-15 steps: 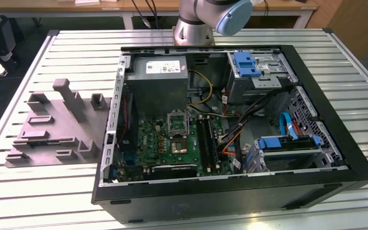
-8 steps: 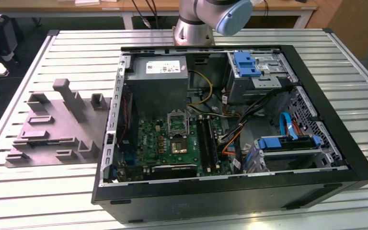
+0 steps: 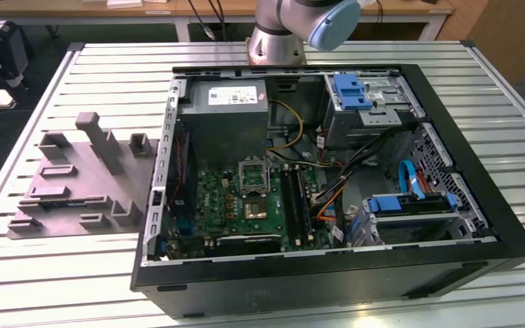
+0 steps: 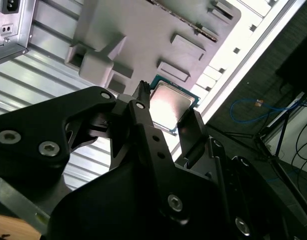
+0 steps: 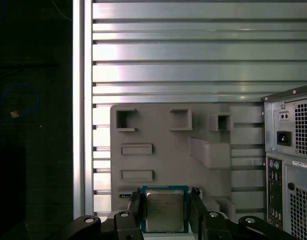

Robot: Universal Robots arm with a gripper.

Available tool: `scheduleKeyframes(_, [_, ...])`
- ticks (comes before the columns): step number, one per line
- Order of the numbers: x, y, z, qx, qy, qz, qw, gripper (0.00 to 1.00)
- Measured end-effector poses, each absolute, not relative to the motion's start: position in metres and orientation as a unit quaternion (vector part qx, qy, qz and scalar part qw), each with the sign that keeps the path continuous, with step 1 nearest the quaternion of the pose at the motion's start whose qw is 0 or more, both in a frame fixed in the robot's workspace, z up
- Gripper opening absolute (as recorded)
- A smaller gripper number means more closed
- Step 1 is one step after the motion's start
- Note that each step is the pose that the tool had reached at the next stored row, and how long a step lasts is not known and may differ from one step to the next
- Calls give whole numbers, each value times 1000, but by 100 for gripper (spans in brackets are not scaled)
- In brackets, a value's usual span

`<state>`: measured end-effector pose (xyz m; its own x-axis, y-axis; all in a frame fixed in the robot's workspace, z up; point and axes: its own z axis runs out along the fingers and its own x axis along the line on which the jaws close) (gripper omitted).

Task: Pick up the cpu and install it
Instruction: 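Pick up the cpu and move it towards the insertion slot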

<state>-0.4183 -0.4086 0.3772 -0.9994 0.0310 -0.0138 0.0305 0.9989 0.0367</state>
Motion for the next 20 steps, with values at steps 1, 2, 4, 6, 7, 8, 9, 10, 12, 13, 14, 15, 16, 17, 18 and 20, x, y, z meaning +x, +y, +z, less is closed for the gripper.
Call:
scheduleKeyframes(1, [-418,-409,377,15,1000,18,7,47])
scheduleKeyframes(2, [-417,-409,377,15,1000,18,7,47])
scheduleKeyframes(4, [-416,-409,377,15,1000,18,7,47])
scheduleKeyframes(6, [-416,-409,377,15,1000,18,7,47])
scheduleKeyframes(7, [-415,-409,377,15,1000,18,7,47])
scheduleKeyframes(8, [-415,-409,377,15,1000,18,7,47])
scheduleKeyframes(9, [-414,-409,377,15,1000,18,7,47])
scheduleKeyframes(10, [-414,-409,377,15,1000,18,7,47])
scheduleKeyframes(12, [-413,-409,377,15,1000,18,7,47])
scheduleKeyframes(13, [-412,-409,377,15,1000,18,7,47])
scheduleKeyframes(14, [-412,-409,377,15,1000,18,7,47])
scheduleKeyframes(15, [-411,-409,377,15,1000,18,7,47])
scheduleKeyframes(16, [-411,-409,377,15,1000,18,7,47])
scheduleKeyframes(17, [-410,-409,377,15,1000,18,7,47])
scheduleKeyframes(18, [-410,-409,377,15,1000,18,7,47])
scheduleKeyframes(20, [-409,-409,377,15,1000,18,7,47])
